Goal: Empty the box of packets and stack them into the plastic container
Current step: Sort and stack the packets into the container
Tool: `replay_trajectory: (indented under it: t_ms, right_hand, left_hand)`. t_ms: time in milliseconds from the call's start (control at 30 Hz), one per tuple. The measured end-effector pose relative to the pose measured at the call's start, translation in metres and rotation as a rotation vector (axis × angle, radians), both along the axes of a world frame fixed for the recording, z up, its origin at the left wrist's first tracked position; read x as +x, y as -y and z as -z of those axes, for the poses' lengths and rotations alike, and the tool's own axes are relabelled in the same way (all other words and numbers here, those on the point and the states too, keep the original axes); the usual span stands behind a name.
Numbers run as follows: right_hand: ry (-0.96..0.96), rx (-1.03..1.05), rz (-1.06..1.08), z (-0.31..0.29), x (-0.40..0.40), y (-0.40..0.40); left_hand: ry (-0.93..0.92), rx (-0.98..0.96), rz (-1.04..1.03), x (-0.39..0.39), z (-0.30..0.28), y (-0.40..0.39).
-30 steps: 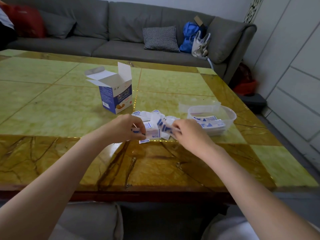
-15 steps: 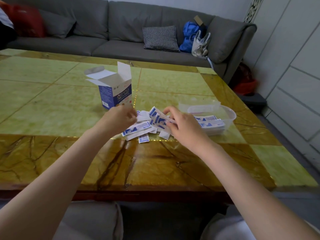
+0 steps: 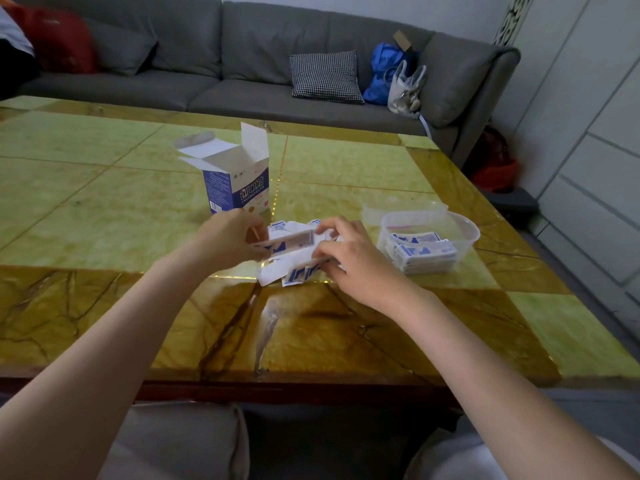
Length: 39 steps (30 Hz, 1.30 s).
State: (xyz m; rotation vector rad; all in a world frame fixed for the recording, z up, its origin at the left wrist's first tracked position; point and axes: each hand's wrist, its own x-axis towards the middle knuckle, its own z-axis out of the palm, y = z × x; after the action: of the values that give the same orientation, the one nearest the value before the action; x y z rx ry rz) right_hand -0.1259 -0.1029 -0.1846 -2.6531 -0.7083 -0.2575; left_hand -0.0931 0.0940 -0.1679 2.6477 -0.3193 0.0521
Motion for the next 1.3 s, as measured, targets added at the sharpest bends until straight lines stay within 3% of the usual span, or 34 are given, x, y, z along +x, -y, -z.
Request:
replay_trajectory:
  t_ms: [200,300,400,500,633,800,900,1033,1100,1200,1300]
  right_hand:
    - [0.035,-0.1,-0.002,-0.001,-0.002,-0.008]
    - [0.097,-0.086,0.082,-0.004,-0.004,0.0]
    - [-0.004,-0.148,0.052,-0.003,-0.007,0.006]
    - [-0.096,-0.223,0.016,0.009,-0.012,0.008]
    - [-0.11,-0.153,0.018,0.015,-0.01,0.013]
    - [-0.174,0.196,0.192,0.005,-0.008,0.015]
    - [-0.351,0.558,0.344,-0.004,-0.01,0.013]
    - [-0.841,1.245,0.318,-0.012,-0.012,0.014]
    - [-1.055,1.475,0.242,-0.016,-0.012,0.015]
    - [-1.222,1.613,0.184,-0.018,-0.012,0.016]
    - [-1.125,1.581,0.178,-0.017,-0.011,0.013]
  left_hand:
    - [0.05,-0.056,0.226,-0.009,-0.001,0.025]
    - [0.028,0.08,0.136,-0.004,0.006,0.022]
    - [-0.09,0.315,0.042,-0.004,0.017,0.021]
    - [-0.105,0.29,0.01,-0.005,0.022,0.025]
    - [-0.146,0.189,-0.016,-0.005,0.017,0.026]
    - [-0.171,-0.02,0.005,-0.005,0.012,0.019]
    - [-0.186,-0.189,-0.008,-0.004,0.013,0.014]
    - [0.192,0.028,0.097,-0.009,0.013,0.019]
    - [0.367,0.15,0.176,-0.013,0.012,0.025]
    - [0.451,0.232,0.18,-0.016,0.01,0.031]
    - [0.423,0.215,0.232,-0.017,0.011,0.036]
